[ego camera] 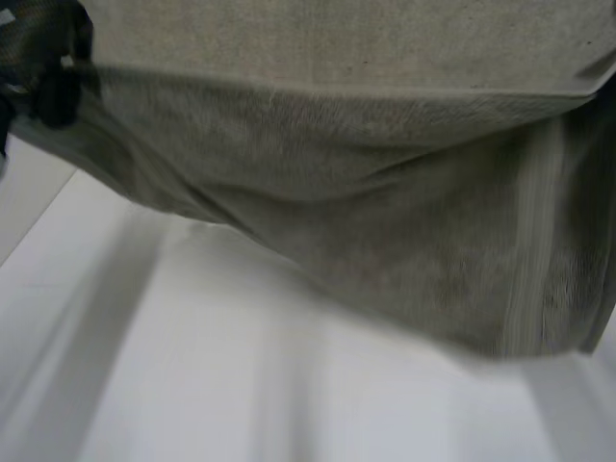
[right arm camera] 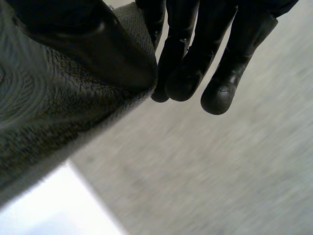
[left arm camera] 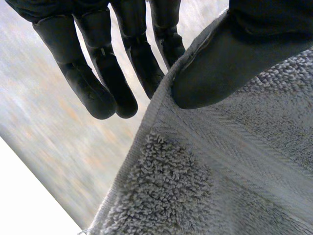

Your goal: Fold the towel.

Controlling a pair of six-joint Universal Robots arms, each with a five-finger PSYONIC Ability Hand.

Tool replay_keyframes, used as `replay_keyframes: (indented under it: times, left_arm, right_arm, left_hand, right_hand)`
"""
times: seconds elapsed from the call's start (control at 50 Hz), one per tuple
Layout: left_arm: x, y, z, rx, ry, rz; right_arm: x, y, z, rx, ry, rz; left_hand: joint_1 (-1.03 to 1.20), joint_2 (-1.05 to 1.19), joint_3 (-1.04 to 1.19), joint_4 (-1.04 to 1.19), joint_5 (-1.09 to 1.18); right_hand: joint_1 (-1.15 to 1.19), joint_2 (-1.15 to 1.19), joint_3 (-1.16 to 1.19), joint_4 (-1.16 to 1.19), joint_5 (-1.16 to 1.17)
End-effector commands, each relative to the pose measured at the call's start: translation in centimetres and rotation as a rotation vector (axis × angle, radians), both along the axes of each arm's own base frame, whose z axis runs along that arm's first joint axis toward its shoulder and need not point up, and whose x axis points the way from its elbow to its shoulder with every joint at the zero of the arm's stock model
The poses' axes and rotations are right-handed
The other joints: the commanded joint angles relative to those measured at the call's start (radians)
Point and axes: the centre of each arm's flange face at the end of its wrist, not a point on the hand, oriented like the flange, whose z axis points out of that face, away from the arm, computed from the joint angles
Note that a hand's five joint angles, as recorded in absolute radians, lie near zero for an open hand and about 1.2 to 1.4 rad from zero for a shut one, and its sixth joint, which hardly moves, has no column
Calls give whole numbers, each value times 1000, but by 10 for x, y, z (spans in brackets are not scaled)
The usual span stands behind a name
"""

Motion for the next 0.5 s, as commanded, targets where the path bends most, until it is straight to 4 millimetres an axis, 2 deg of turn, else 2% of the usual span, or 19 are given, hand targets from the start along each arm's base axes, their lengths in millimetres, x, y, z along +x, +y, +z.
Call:
replay_keyframes:
  times: [0.02,0.04,0.08,0.12,0.16,0.2,0.22,0.26,0.28,0.3,0.32,0.34,0.36,0.38,0.42,0.44,0.46,0.48,0.5]
  left_arm:
    - [-19,-27,-105,401,-82,-38]
    - [-19,-27,-106,401,-82,-38]
    - [-33,-32,-137,510,-129,-72]
    - [-40,-36,-142,523,-154,-83]
    - [-47,-41,-138,500,-174,-85]
    - [-53,-61,-111,396,-165,-51]
    - [-53,-61,-111,395,-165,-51]
    - [-55,-82,-67,255,-113,-15]
    - [-55,-82,-67,254,-113,-15]
    - [-58,-88,-41,175,-81,-7]
    - [-58,-88,-41,175,-81,-7]
    - [-61,-91,-16,103,-40,-2]
    - [-61,-92,7,40,12,3]
    - [-61,-92,7,40,13,3]
    - [-58,-90,48,-75,138,1]
    - [-58,-90,48,-75,139,1]
    - [-53,-86,65,-121,198,-3]
    - [-48,-81,80,-152,248,-10]
    - [-48,-81,80,-152,248,-10]
  right_arm:
    - [13,-50,-88,365,76,66]
    - [13,-50,-88,365,76,66]
    - [29,-61,-109,424,139,93]
    - [35,-67,-114,427,161,85]
    - [40,-75,-115,412,173,69]
    - [54,-90,-101,325,169,43]
    - [54,-91,-101,325,169,43]
    - [69,-102,-71,163,124,29]
    - [69,-102,-71,162,124,29]
    - [74,-106,-51,55,77,22]
    - [74,-106,-51,54,77,22]
    - [78,-108,-33,-55,14,15]
    - [78,-108,-12,-176,-54,0]
    - [78,-108,-12,-177,-54,0]
    - [67,-91,32,-371,-155,-26]
    - [67,-91,32,-372,-156,-26]
    - [64,-81,43,-403,-172,-34]
    - [63,-79,41,-389,-168,-36]
    - [63,-79,41,-389,-168,-36]
  left_hand:
    - [-45,-120,-146,-126,-280]
    - [-45,-120,-146,-126,-280]
    - [-45,-120,-146,-126,-280]
    - [-45,-120,-146,-126,-280]
    - [-45,-120,-146,-126,-280]
    - [-45,-120,-146,-126,-280]
    - [-45,-120,-146,-126,-280]
    - [-45,-120,-146,-126,-280]
    - [-45,-120,-146,-126,-280]
    - [-45,-120,-146,-126,-280]
    - [-45,-120,-146,-126,-280]
    - [-45,-120,-146,-126,-280]
    - [-45,-120,-146,-126,-280]
    - [-45,-120,-146,-126,-280]
    - [-45,-120,-146,-126,-280]
    - [-45,-120,-146,-126,-280]
    - [-45,-120,-146,-126,-280]
    - [-45,-120,-146,-126,-280]
    - [-45,-120,-146,-126,-280]
  right_hand:
    - [59,78,42,48,55]
    - [59,78,42,48,55]
    - [59,78,42,48,55]
    - [59,78,42,48,55]
    - [59,78,42,48,55]
    - [59,78,42,48,55]
    - [59,78,42,48,55]
    - [59,78,42,48,55]
    - [59,78,42,48,55]
    - [59,78,42,48,55]
    - [59,78,42,48,55]
    - [59,78,42,48,55]
    - [59,78,42,48,55]
    - [59,78,42,48,55]
    - [59,78,42,48,55]
    - [59,78,42,48,55]
    - [59,78,42,48,55]
    - [59,78,42,48,55]
    - [59,78,42,48,55]
